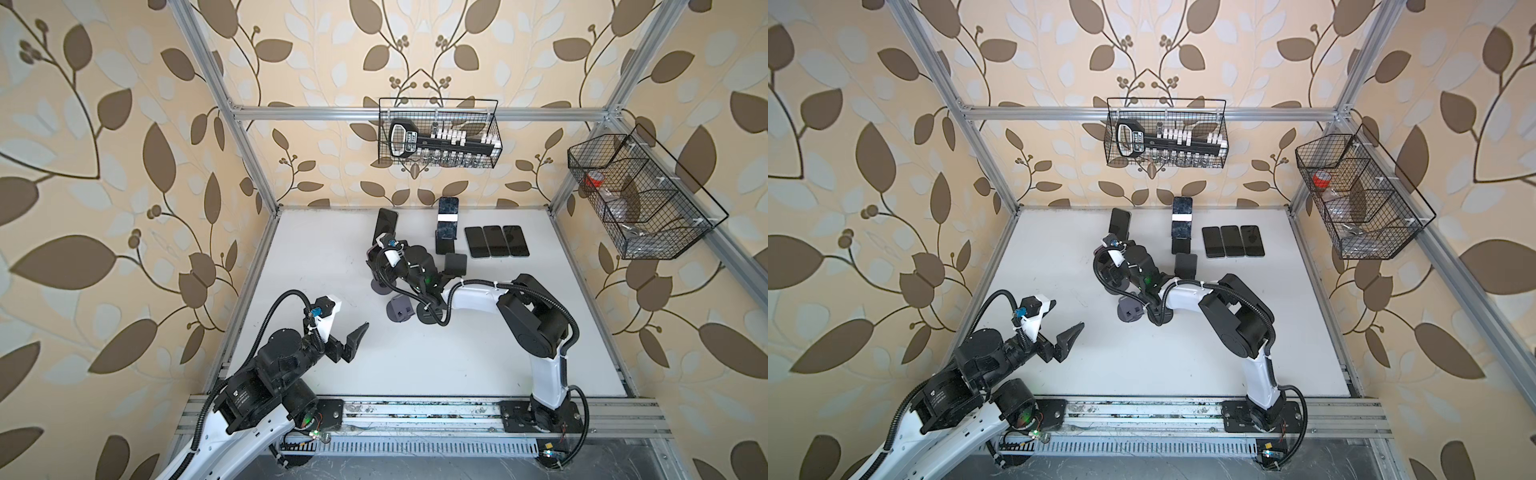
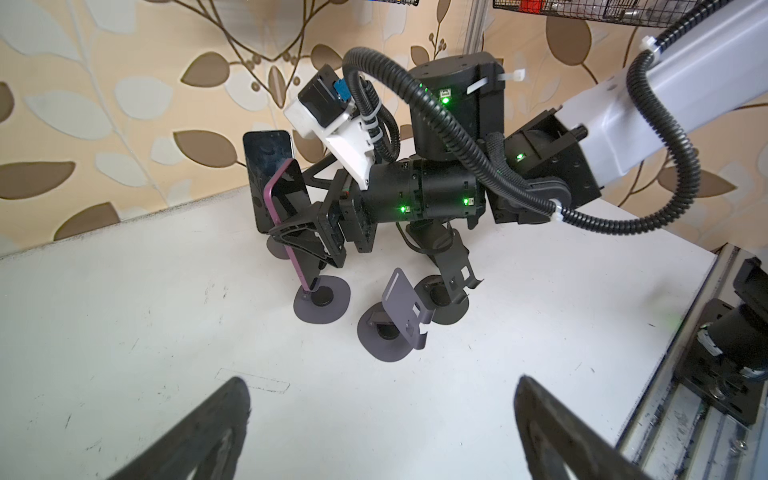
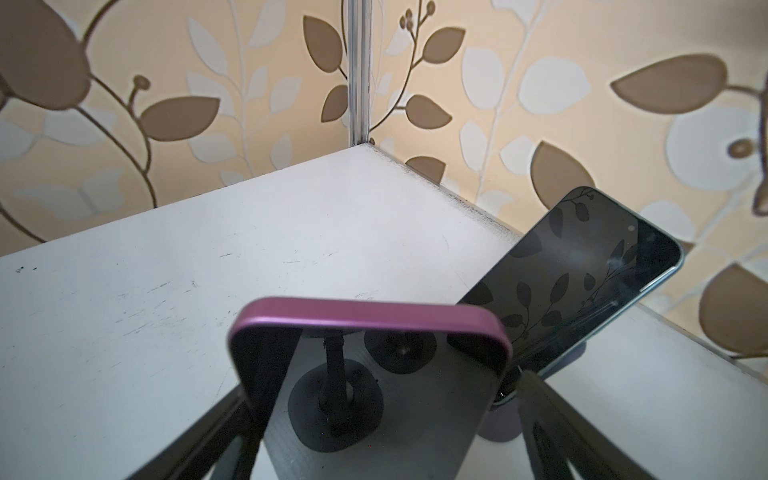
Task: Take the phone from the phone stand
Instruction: 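Close the right gripper on the purple-edged phone in its stand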
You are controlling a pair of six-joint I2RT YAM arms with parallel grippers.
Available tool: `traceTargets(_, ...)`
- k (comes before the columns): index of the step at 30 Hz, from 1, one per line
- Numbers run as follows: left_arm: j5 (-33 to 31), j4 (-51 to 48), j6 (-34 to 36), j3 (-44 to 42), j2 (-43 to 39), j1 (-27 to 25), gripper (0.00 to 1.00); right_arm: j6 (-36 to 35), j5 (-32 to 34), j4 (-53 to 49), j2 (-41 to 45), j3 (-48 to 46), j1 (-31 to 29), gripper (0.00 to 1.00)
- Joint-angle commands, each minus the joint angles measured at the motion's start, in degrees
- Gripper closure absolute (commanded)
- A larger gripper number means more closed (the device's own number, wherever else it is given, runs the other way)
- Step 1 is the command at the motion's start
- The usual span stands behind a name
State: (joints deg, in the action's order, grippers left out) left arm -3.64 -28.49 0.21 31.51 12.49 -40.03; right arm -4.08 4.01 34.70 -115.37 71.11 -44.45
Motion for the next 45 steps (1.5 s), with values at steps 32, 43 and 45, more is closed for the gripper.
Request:
traceTargets(32,0.2,1.6,0.9,1.1,1.1,0.7,0.01,0.3,-1.8,1.7,2.6,-0.4,0.1,0.19)
traceTargets(43,-0.1,1.2,0.9,1.3,1.5,0.7,0.01,-0.2,-2.5,1.7,4.2,-1.2,0.2,0.24)
traceTargets(45,-0.1,1.3,1.0,1.2,1.6,0.7,0.01,-0.2,-2.6,1.8,4.2,-1.5,0.3,0.25)
